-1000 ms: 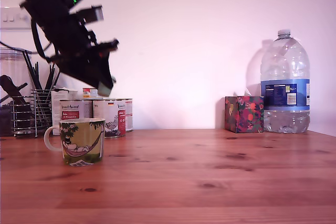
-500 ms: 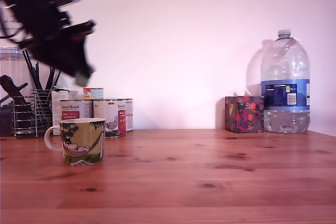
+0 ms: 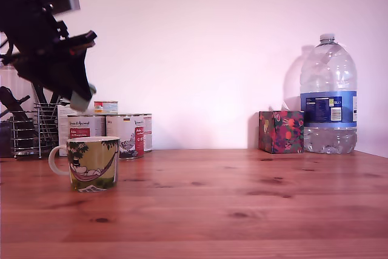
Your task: Pick up the coffee capsules from the table one by one and drop them inside the nearest coffee cup
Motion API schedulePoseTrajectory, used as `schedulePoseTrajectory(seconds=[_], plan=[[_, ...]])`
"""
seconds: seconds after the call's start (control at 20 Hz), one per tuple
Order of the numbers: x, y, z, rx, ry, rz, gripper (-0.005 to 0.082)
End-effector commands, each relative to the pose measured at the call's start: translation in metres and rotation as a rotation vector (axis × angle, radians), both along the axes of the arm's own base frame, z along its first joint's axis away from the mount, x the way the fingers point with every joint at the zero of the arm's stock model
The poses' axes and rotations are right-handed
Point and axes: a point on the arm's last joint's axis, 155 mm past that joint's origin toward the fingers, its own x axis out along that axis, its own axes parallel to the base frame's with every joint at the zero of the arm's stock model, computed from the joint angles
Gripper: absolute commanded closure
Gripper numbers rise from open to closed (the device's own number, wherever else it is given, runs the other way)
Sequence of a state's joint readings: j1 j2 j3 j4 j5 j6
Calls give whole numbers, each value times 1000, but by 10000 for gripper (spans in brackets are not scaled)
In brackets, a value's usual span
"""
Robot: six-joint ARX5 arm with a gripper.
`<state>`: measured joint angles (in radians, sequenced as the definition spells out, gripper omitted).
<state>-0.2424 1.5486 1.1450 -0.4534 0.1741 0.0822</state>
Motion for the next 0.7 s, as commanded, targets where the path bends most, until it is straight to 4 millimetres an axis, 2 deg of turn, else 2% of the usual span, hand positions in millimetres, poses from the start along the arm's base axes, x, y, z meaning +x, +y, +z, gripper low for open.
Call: schedulePoseTrajectory(seconds=[0.0,0.35,0.65], plan=[[8,-5,-13,11,39,-5,551],[21,-14,-28,77,194,-18,551],[10,-15,-59,129,346,-28,551]])
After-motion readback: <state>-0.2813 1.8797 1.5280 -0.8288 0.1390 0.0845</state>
